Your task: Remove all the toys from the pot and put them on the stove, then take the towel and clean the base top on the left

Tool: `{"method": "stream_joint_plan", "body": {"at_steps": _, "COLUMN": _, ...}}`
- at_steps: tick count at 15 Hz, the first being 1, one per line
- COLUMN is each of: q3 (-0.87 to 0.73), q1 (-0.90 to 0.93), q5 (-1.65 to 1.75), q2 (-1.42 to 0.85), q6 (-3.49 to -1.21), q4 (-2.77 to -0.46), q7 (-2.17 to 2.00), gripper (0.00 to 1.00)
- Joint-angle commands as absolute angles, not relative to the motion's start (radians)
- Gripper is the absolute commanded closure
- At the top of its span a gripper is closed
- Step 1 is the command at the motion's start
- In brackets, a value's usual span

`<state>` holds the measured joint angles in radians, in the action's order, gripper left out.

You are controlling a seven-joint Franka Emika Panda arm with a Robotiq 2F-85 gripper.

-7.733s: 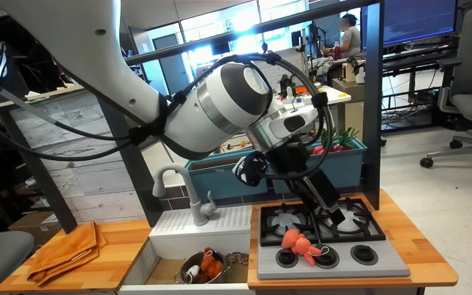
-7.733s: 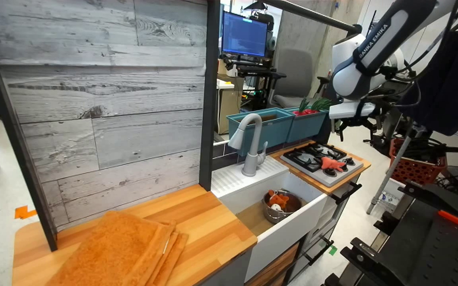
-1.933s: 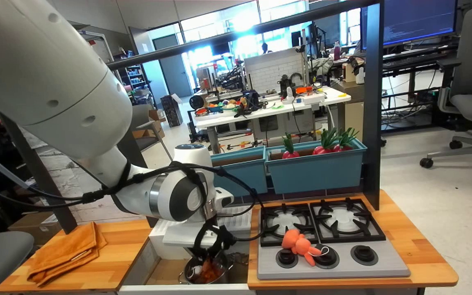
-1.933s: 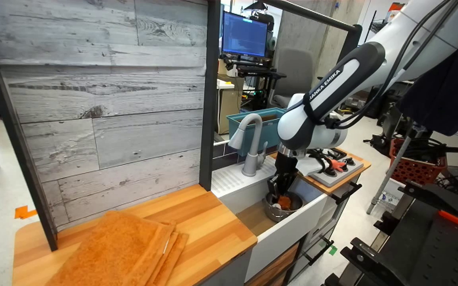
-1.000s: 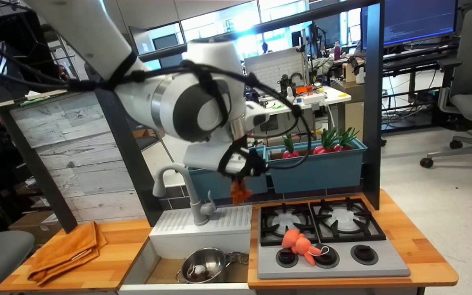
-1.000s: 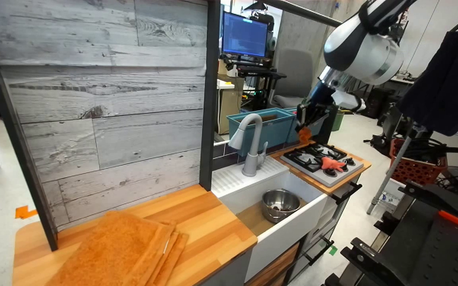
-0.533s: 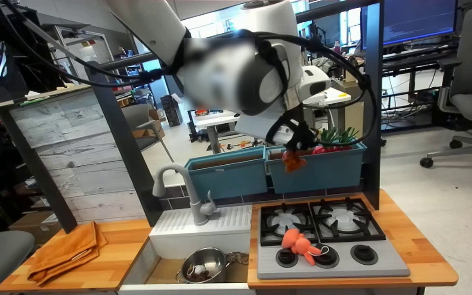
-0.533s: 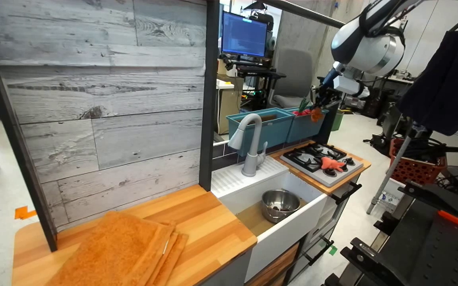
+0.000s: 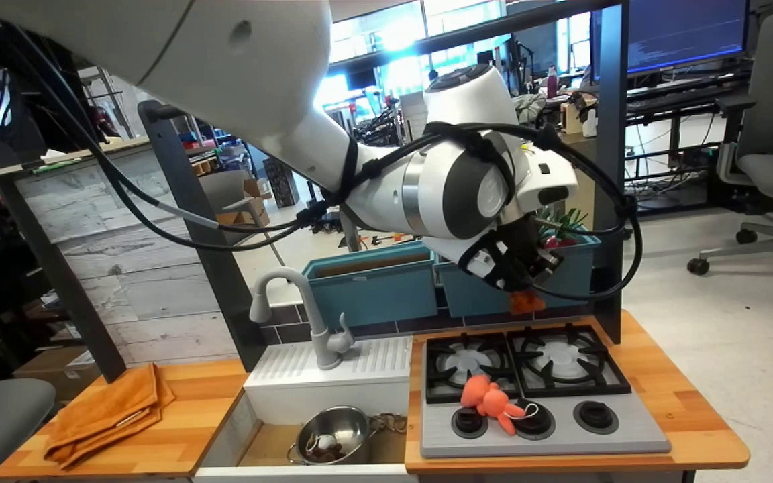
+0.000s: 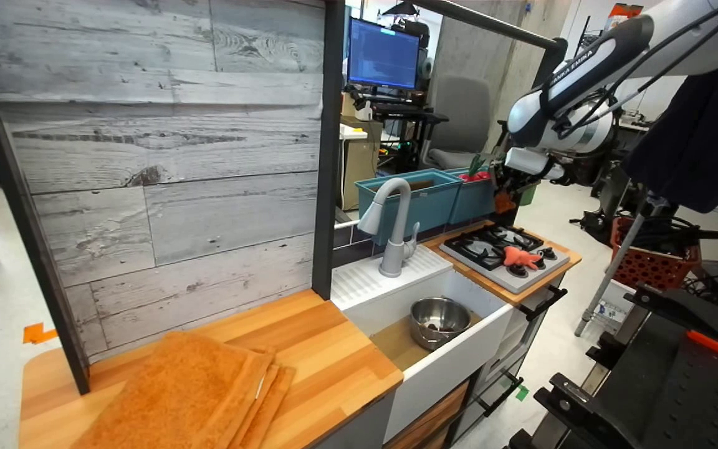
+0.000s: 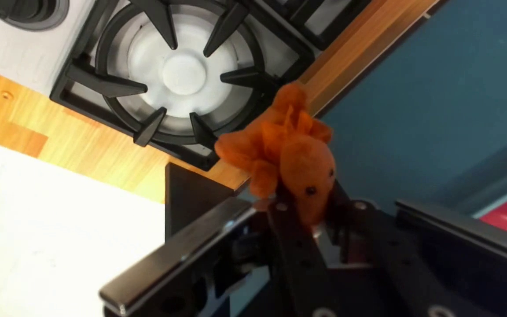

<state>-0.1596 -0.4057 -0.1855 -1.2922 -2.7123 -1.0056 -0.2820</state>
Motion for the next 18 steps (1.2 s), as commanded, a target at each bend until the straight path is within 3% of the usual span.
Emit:
{"method": "stream_joint_plan", "body": {"at_steps": 1, "q3": -0.194, "q1": -0.386, "q5": -0.174, "q2": -1.355, "q6": -2.615, "q4": -0.888, "q7": -0.330, "gripper": 0.48}}
{"method": "stream_joint_plan", "body": {"at_steps": 8, "q3": -0.124, "q1": -0.386, "q5": -0.138, "q2": -1.166, "q6": -2.634, "q4": -1.174, "q7": -0.067, "gripper": 0.00}}
{"method": "stream_joint_plan", "body": {"at_steps": 18, "q3": 0.042, "q1": -0.365, "q5": -0.119, "q2": -0.888, "q6": -2.595, "q4": -1.642, "q7": 0.317, "gripper": 0.00}}
